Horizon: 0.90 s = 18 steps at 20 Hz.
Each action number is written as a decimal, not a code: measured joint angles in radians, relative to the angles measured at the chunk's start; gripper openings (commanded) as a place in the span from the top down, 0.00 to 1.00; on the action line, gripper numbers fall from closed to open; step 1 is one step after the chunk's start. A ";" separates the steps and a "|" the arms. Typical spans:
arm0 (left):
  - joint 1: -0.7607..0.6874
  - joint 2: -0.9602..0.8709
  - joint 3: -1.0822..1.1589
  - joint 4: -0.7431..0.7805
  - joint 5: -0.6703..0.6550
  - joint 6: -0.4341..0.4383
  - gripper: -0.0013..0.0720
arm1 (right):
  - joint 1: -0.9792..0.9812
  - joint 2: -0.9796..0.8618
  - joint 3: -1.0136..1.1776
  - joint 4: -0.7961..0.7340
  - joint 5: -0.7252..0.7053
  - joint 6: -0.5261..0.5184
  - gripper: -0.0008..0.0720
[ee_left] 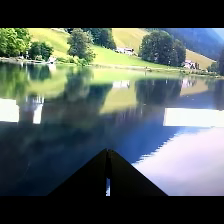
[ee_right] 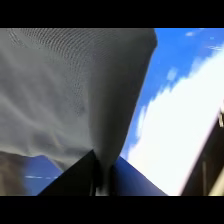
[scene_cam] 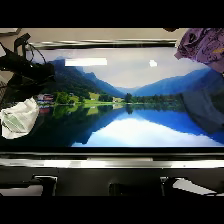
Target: Fold the clothes and pants, and hang the long-sleeved shirts on hangers.
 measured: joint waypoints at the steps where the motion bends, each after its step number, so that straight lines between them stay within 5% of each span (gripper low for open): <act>1: 0.000 0.000 0.000 0.000 0.000 0.000 0.96 | -0.003 0.031 -0.047 -0.032 -0.007 0.017 0.95; 16: 0.000 0.000 0.000 0.000 0.000 -0.002 0.96 | -0.011 0.150 -0.268 -0.386 0.102 0.090 0.94; 18: 0.000 0.000 0.000 0.000 0.000 -0.002 0.96 | -0.011 0.150 -0.270 -0.407 0.110 0.090 0.66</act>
